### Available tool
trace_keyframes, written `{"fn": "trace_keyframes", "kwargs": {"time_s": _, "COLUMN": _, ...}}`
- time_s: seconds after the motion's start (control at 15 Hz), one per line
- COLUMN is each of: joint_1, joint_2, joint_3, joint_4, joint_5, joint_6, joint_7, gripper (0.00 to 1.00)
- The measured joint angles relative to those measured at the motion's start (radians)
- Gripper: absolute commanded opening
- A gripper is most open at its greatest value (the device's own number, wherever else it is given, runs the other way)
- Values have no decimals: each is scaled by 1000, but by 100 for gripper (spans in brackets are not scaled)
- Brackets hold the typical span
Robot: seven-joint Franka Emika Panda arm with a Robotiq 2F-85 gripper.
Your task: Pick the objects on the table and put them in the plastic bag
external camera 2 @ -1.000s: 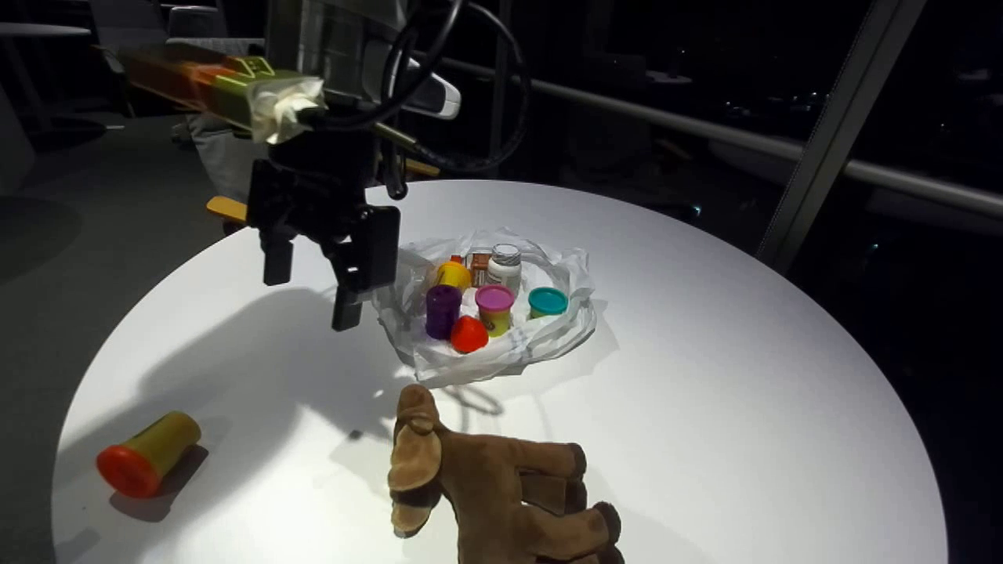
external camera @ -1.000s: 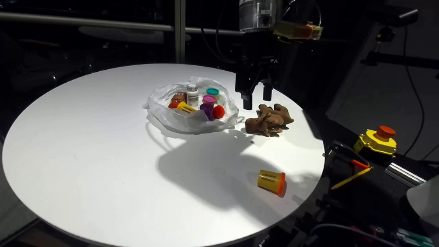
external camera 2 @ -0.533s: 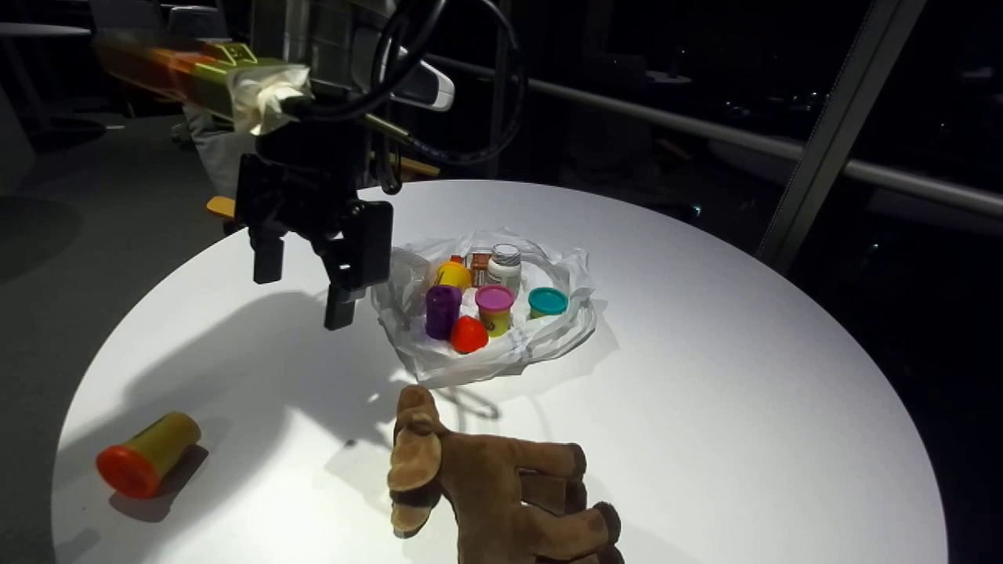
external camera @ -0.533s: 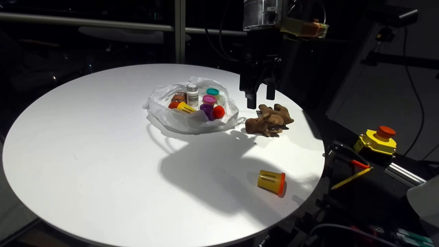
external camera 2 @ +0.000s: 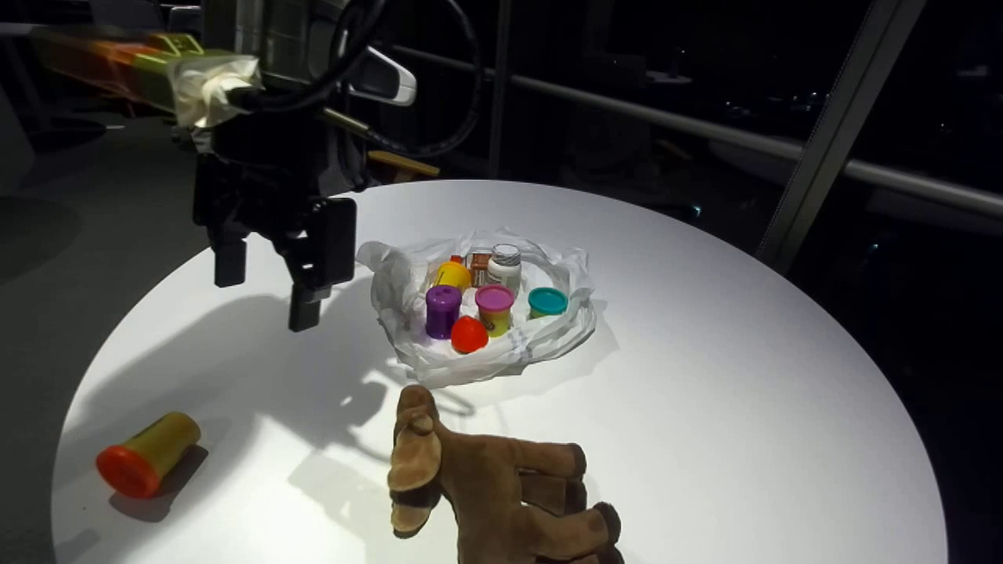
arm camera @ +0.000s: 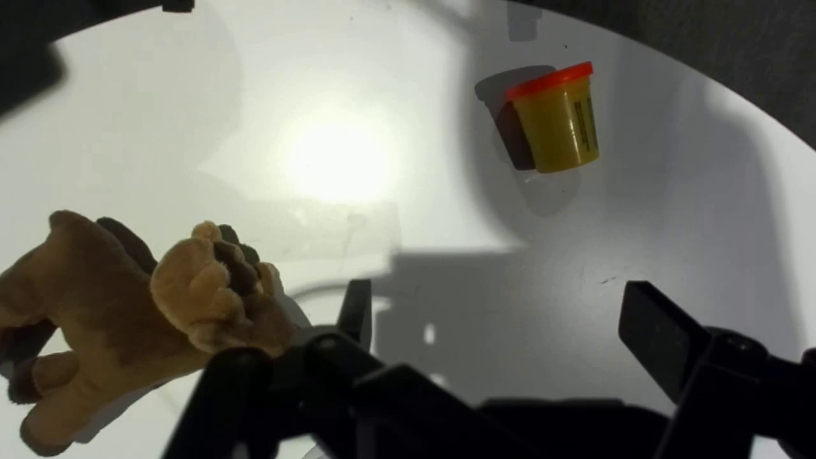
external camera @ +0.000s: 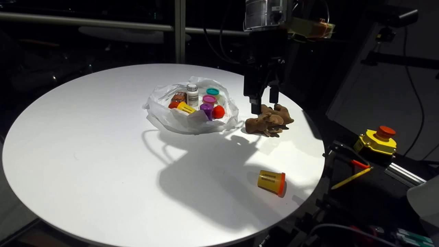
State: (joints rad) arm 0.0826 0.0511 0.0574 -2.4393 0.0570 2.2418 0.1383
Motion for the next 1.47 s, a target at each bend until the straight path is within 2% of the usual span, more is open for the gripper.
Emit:
{"fn": "trace_keyframes", "kwargs": {"time_s": 0.27, "joint_1": 29, "joint_2": -124, "joint_3": 44, "joint_4": -118, "joint_5": 10, "joint_6": 0, "joint_7": 10, "gripper": 100}}
{"fn": "trace_keyframes", "kwargs": {"time_s": 0.4, "joint_1": 46, "joint_2": -198, "joint_3": 61, "joint_4": -185, "joint_5": 57, "joint_6": 20, "joint_7": 9, "gripper": 100}}
{"fn": "trace_keyframes", "kwargs": {"time_s": 0.73, "joint_1": 125, "joint_2": -307, "joint_3": 98, "joint_4": -342, "joint_5": 224, "joint_6": 233, "joint_7": -11, "gripper": 100}}
{"fn": "trace_keyframes", "kwargs": {"time_s": 1.13, "joint_1": 186, "joint_2": -173, "joint_3": 179, "joint_4": -339, "joint_5": 198, "joint_6": 467, "joint_7": -12, "gripper": 100}}
{"fn": "trace_keyframes", "kwargs": {"time_s": 1.47, "joint_1": 185, "joint_2": -9, "joint_3": 194, "joint_4": -338, "joint_5": 33, "joint_6": 557, "joint_7": 15, "gripper": 100}}
